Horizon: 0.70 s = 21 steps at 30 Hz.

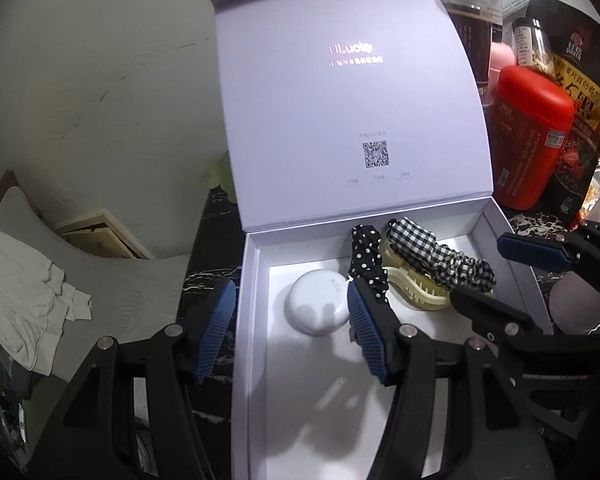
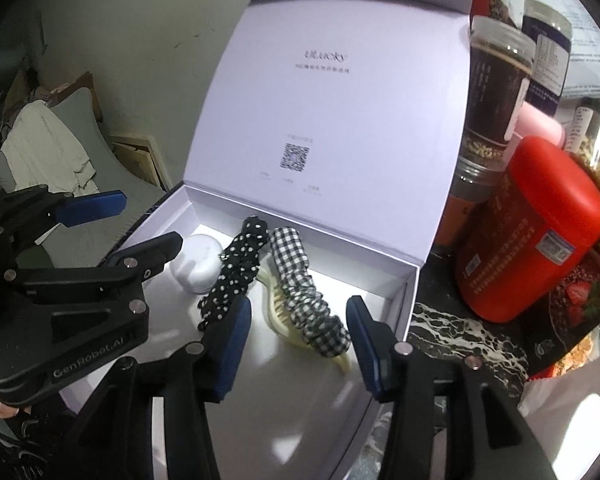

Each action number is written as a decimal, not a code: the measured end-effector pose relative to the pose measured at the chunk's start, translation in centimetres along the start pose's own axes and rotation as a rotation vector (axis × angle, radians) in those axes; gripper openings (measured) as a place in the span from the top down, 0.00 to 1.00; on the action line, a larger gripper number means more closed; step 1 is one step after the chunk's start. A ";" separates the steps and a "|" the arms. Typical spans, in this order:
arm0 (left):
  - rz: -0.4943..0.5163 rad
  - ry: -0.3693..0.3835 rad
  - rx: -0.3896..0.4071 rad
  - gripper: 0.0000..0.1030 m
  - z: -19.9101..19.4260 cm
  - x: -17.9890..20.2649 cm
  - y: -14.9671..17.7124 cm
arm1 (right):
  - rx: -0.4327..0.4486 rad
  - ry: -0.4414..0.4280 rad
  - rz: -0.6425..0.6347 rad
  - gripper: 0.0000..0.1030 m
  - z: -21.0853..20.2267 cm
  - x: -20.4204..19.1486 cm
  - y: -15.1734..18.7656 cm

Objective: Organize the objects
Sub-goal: 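Open both grippers to release the scrunchies inside the box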

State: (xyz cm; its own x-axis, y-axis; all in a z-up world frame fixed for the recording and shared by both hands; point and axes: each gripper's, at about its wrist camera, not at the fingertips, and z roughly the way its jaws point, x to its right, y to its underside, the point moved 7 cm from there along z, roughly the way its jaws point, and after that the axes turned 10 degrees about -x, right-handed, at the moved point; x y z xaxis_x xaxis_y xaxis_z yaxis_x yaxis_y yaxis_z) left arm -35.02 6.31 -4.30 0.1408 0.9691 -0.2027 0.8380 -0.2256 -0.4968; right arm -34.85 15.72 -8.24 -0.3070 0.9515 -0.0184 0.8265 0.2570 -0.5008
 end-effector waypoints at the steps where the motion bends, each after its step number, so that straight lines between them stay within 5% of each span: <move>1: -0.004 -0.001 0.004 0.45 0.1 -1.0 0.0 | 0.002 -0.002 -0.004 0.50 -0.4 -0.1 0.3; 9: -0.045 0.015 0.029 0.44 -3.8 1.0 0.4 | 0.029 0.008 -0.017 0.50 -3.5 -0.3 0.9; 21: -0.078 0.017 0.098 0.39 -7.7 -0.8 2.1 | 0.094 0.032 -0.041 0.45 -9.1 -1.5 2.5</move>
State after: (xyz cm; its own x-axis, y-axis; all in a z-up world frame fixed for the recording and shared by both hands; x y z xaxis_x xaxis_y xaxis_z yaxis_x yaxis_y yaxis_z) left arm -29.31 5.81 1.29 0.0872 0.9854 -0.1461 0.7912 -0.1576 -0.5909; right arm -27.99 16.52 -1.57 -0.3232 0.9458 0.0304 0.7654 0.2802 -0.5793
